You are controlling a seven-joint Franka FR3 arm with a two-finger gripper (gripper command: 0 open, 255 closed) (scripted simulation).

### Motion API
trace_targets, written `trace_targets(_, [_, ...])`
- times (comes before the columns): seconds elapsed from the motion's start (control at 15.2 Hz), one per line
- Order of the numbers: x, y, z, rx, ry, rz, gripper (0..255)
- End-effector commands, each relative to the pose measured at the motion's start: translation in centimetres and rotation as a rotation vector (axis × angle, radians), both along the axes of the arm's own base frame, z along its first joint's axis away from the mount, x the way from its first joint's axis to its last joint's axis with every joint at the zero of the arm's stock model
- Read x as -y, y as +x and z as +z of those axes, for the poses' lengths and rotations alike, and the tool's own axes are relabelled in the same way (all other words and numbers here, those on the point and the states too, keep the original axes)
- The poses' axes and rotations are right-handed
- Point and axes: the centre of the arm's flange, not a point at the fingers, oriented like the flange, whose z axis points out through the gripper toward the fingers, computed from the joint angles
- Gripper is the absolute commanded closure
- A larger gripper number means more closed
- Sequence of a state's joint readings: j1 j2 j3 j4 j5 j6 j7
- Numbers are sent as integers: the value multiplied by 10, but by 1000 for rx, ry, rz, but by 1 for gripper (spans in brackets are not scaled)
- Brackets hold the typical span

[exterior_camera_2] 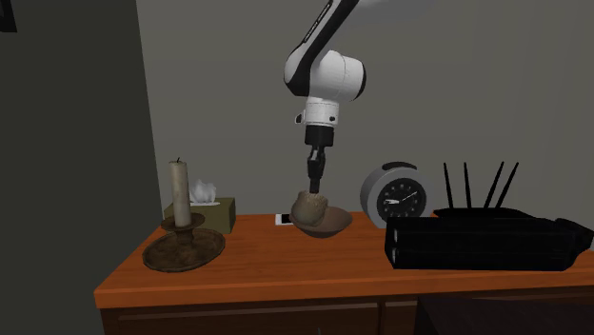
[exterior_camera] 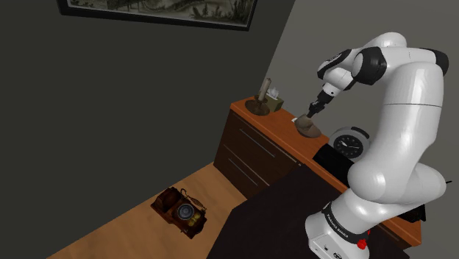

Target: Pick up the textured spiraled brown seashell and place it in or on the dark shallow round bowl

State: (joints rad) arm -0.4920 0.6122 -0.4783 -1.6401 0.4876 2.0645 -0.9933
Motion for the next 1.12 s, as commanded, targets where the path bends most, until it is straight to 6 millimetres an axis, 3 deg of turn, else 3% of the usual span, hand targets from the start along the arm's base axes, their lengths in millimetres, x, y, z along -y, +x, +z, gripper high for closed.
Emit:
trace_targets(0.0, [0,0,0,1,-1,0,0])
trace_targets(0.33, [0,0,0,1,-1,0,0])
trace_targets(0.59, [8,-4,50,1,-1,0,0])
trace_targets(1.06, [8,-4,50,1,-1,0,0])
